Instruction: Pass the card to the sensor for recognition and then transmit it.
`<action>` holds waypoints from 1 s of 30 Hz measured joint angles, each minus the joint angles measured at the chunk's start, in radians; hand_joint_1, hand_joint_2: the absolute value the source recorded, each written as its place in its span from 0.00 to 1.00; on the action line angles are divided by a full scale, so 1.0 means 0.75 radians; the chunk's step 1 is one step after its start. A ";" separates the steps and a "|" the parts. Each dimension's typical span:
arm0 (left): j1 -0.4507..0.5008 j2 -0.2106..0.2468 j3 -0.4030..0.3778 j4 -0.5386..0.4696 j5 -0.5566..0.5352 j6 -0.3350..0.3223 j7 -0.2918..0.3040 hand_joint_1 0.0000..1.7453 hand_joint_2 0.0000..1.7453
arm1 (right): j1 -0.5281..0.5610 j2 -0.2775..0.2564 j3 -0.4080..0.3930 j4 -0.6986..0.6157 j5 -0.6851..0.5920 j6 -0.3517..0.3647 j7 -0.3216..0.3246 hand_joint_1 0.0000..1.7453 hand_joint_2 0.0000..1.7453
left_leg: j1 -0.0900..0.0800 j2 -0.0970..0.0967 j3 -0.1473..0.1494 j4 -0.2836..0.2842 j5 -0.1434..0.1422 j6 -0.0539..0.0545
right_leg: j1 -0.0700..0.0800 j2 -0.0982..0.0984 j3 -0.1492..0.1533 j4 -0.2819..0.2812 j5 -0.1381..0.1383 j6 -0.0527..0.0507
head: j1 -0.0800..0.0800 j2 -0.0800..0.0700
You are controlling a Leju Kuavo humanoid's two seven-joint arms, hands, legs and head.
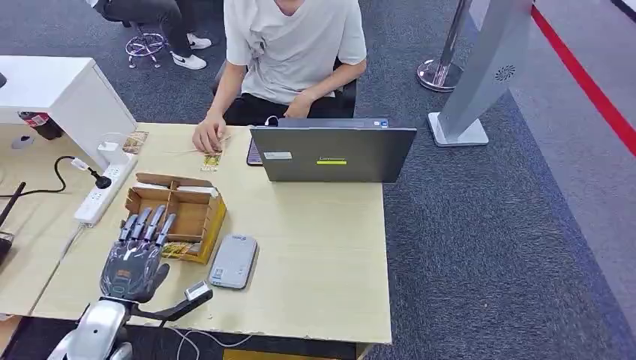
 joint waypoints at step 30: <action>-0.068 -0.036 -0.001 0.100 0.049 -0.047 -0.040 1.00 1.00 | -0.001 0.000 0.000 0.000 0.012 0.015 -0.002 0.00 0.00 | 0.000 0.000 0.000 0.000 0.000 0.000 | 0.000 0.000 0.000 0.000 0.000 0.000 | 0.000 0.000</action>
